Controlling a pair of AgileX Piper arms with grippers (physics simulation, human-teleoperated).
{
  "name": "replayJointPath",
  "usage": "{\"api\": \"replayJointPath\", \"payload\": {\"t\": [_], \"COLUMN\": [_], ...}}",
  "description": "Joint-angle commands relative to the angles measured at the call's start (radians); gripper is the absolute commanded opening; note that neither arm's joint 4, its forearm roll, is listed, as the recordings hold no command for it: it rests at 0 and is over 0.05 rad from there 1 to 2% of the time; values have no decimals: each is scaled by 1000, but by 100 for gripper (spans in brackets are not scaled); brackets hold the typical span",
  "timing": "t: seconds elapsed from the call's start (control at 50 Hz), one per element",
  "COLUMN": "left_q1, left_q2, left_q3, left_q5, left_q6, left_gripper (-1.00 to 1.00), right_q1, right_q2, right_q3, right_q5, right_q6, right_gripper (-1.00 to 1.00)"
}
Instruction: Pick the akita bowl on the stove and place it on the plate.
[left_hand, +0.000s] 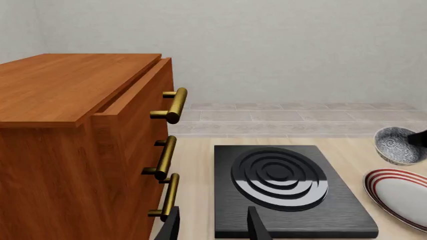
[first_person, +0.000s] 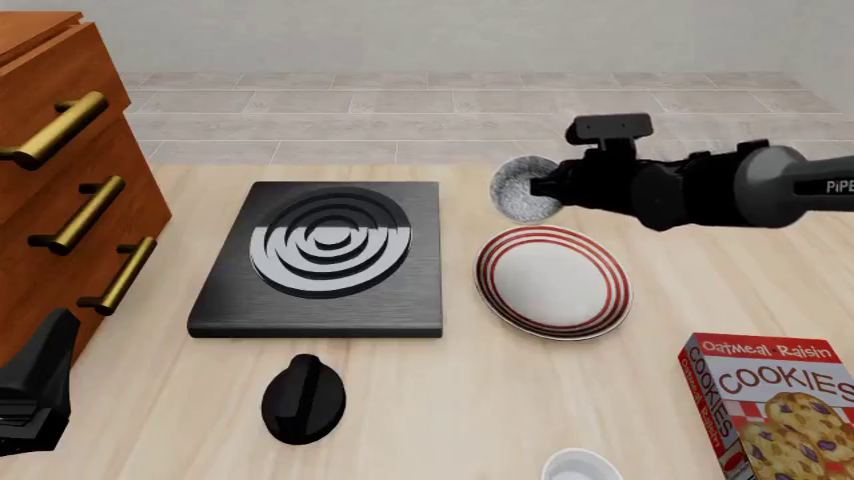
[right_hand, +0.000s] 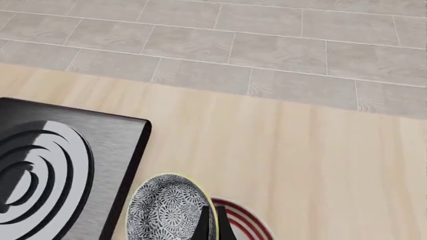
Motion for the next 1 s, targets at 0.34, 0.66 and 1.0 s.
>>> {"api": "replayJointPath", "payload": {"t": [0.34, 0.66, 1.0], "left_q1": [0, 0, 0], "left_q2": [0, 0, 0], "left_q3": [0, 0, 0], "left_q5": [0, 0, 0], "left_q6": [0, 0, 0], "left_gripper": [100, 100, 100], "right_q1": [-22, -26, -30], "right_q2": [21, 10, 0], "right_q3": [70, 119, 172], "right_q5": [-65, -97, -129], "right_q6": [44, 66, 82], "right_gripper": [-100, -100, -100]}}
